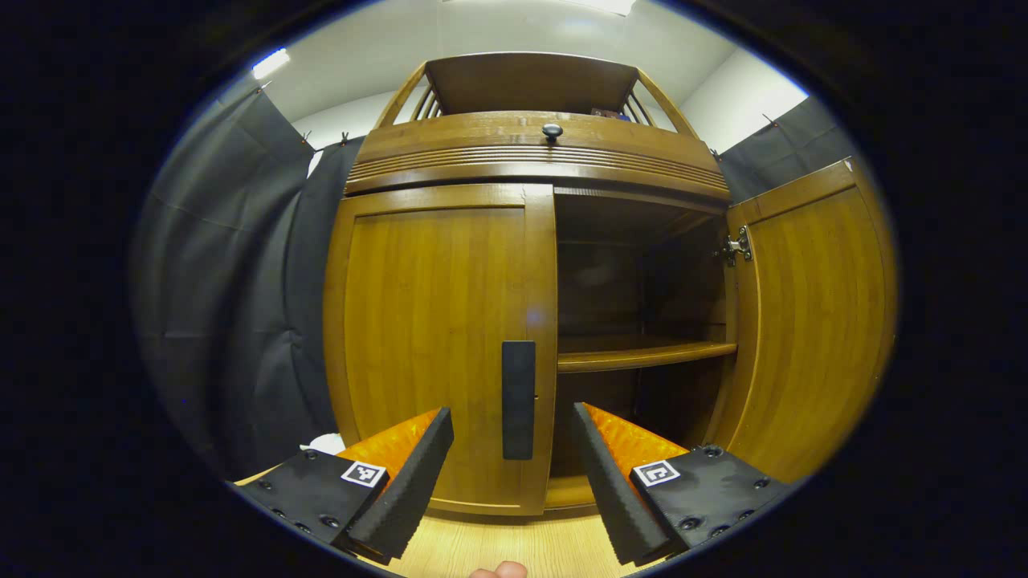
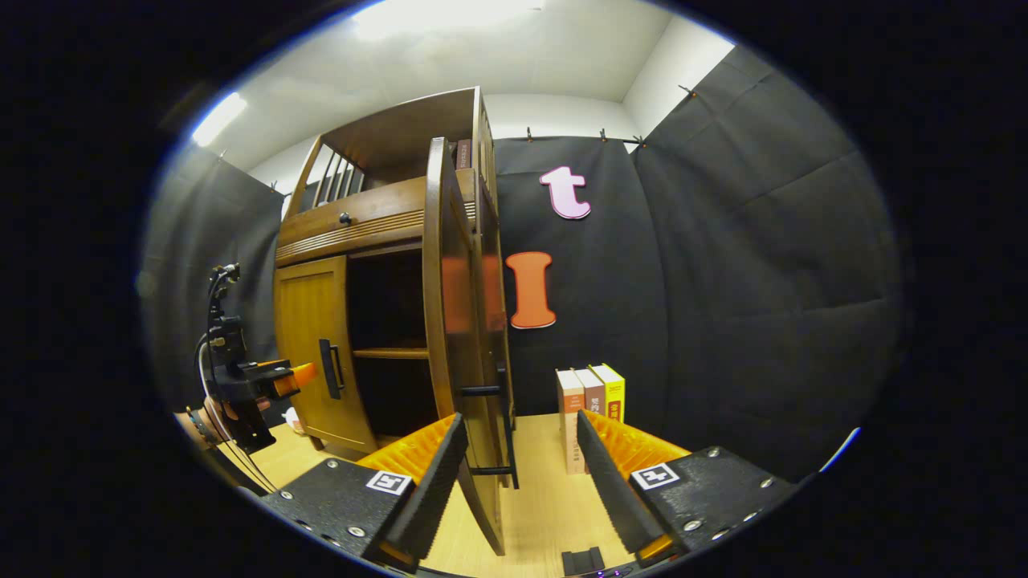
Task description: Open the right door of the double-door shoe cabinet with the right hand, and open the left door with the left hand.
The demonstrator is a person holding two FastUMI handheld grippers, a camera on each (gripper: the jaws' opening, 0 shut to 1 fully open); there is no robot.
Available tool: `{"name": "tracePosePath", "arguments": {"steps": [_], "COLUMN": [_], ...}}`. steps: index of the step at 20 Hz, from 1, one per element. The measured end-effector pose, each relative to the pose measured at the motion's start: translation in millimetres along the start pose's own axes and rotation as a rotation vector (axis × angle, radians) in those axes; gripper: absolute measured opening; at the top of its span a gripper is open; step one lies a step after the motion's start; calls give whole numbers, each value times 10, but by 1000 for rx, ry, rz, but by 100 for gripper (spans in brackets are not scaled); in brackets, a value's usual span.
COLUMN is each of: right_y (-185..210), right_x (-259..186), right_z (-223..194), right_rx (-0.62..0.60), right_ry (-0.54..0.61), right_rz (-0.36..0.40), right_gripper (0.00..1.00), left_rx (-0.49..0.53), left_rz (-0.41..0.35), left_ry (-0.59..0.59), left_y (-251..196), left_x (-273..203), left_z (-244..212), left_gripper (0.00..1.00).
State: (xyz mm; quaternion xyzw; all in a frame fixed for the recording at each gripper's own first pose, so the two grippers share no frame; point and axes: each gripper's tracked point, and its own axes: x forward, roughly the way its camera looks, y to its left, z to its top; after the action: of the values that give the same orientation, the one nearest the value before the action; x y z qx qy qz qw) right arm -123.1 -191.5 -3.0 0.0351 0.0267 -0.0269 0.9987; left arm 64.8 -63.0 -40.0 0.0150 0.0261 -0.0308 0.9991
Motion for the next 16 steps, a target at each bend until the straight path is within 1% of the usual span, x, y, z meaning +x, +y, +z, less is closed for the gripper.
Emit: {"name": "tracePosePath", "arguments": {"steps": [1, 4, 10, 12, 13, 14, 15, 16], "right_y": [15, 78, 149, 148, 134, 124, 132, 136], "right_x": [-12, -30, -20, -31, -35, -33, -44, -35], "right_z": [4, -23, -27, -16, -11, -12, -20, -34], "right_rx": [3, 50, 41, 37, 36, 38, 44, 50], "right_ry": [-4, 1, -4, -2, -5, -7, -5, -1], "right_rz": [-1, 17, 19, 14, 6, 2, 1, 2], "right_gripper": [81, 92, 92, 92, 99, 92, 92, 92], "left_rx": [-6, 42, 63, 56, 36, 15, 9, 3], "left_rz": [-12, -1, -6, 11, -8, -24, -33, -45], "left_ry": [5, 3, 14, 37, 47, 37, 37, 35], "left_y": [-22, 32, 85, 155, 133, 107, 94, 73], "left_x": [74, 362, 838, 949, 970, 971, 979, 990], "left_z": [-35, -40, -116, -201, -232, -221, -232, -236], "left_gripper": [92, 92, 92, 92, 92, 92, 92, 87]}}
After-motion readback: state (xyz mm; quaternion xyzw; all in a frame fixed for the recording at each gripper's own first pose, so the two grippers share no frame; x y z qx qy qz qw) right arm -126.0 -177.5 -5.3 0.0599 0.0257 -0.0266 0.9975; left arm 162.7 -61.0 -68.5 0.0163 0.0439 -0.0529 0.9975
